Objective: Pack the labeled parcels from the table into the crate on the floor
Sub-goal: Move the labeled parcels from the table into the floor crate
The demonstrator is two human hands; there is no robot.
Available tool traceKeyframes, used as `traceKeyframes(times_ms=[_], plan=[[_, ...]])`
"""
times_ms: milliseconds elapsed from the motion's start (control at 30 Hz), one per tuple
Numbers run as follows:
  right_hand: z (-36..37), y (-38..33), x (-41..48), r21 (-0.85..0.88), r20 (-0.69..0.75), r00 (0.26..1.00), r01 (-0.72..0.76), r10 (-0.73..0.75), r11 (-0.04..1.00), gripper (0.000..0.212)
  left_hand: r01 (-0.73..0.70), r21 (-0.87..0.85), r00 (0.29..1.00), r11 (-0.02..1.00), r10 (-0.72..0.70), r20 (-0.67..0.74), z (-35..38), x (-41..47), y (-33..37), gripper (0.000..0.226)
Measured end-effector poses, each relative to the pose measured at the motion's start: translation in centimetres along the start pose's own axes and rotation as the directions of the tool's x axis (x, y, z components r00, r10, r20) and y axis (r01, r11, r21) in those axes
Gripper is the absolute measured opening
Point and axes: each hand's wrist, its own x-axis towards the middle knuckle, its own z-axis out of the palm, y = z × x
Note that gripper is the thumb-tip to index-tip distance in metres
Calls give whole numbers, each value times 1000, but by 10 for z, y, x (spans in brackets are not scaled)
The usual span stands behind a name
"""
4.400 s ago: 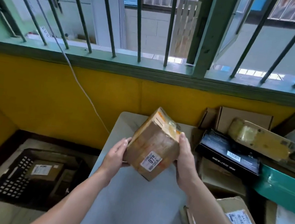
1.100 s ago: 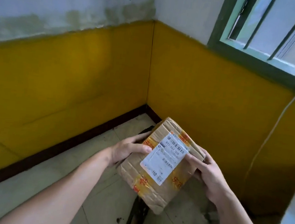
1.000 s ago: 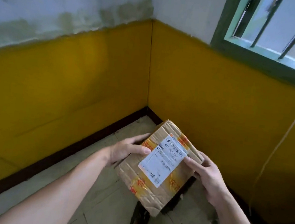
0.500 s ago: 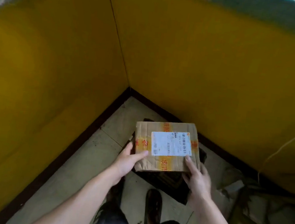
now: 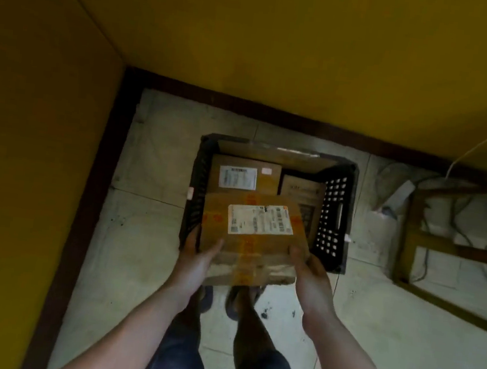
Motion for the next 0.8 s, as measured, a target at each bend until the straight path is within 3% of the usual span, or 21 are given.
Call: traceKeyframes(times_ms=[167,267,500,800], plan=[[32,24,70,-78,19,1000,-21,23,997,26,13,25,1000,1000,-12,-13,1,74,-26,45],[45,38,112,-140,2,1000,-25,25,990,36,36,47,997,998,-33,-68,5,117,-40,35],[68,72,183,-240,41,996,-72,84,968,26,172,164,981,971,-153,-120,9,188,-67,59],[87,88,225,-246,62,983,-152,172,957,29,181,272,982,945,-157,-106,3,239,-79,52]])
